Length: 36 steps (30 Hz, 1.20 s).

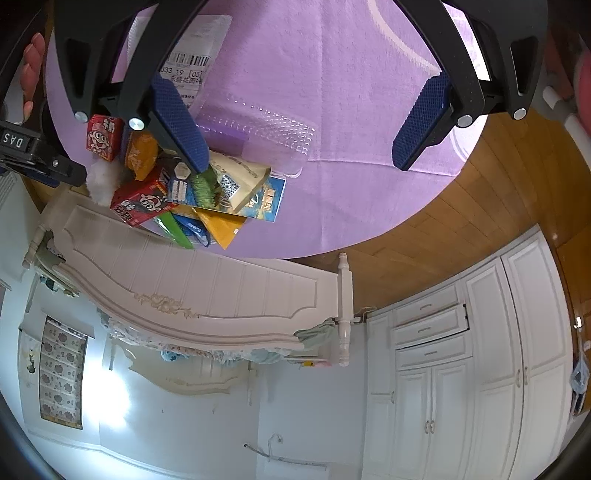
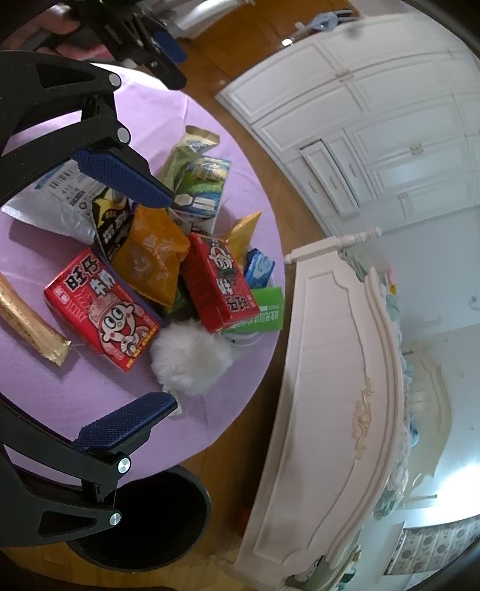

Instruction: Collect trash

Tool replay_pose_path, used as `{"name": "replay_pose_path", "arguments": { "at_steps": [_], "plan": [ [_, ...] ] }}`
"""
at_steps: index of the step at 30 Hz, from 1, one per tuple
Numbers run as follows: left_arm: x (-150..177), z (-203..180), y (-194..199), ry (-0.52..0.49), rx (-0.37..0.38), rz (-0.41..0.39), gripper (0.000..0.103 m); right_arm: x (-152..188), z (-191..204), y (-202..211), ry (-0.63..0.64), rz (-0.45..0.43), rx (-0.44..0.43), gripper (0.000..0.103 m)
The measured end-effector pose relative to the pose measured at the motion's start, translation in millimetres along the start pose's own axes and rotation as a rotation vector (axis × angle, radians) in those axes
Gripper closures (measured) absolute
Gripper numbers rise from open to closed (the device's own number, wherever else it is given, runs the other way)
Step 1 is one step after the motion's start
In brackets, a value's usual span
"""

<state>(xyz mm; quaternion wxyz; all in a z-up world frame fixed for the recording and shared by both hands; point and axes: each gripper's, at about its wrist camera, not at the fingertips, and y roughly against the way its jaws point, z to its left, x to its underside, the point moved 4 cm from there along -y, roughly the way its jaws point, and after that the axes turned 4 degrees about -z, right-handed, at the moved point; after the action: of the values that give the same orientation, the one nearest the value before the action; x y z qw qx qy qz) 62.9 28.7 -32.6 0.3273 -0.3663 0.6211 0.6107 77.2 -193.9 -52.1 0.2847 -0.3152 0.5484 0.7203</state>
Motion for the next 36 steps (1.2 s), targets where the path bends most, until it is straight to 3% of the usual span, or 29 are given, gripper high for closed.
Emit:
{"name": "replay_pose_path", "arguments": {
  "at_steps": [9,12,17,22,24,29,32,36],
  "plan": [
    [2,5,-13,0.011,0.019,0.034,0.005,-9,3,-4,0.014,-0.014,-0.055,0.005],
    [8,10,-20,0.019,0.045,0.068,0.005,-14,19,3,0.090,-0.051,-0.122,0.005],
    [23,19,-37,0.025,0.097,0.161,0.005,-24,69,1,0.348,-0.082,-0.193,0.005],
    [34,19,-34,0.019,0.173,0.202,0.005,-32,104,-36,0.544,-0.011,-0.232,0.005],
    [38,18,-34,-0.012,0.169,0.209,0.005,-37,110,-55,0.580,0.021,-0.236,0.011],
    [38,21,-40,-0.018,0.211,0.233,0.005,-28,120,-107,0.719,0.205,-0.265,0.011],
    [39,12,-39,-0.077,0.255,0.218,0.005,-20,122,-119,0.790,0.279,-0.313,0.011],
    [44,-1,-42,-0.168,0.263,0.213,0.005,-17,127,-131,0.842,0.320,-0.292,0.011]
  ]
}}
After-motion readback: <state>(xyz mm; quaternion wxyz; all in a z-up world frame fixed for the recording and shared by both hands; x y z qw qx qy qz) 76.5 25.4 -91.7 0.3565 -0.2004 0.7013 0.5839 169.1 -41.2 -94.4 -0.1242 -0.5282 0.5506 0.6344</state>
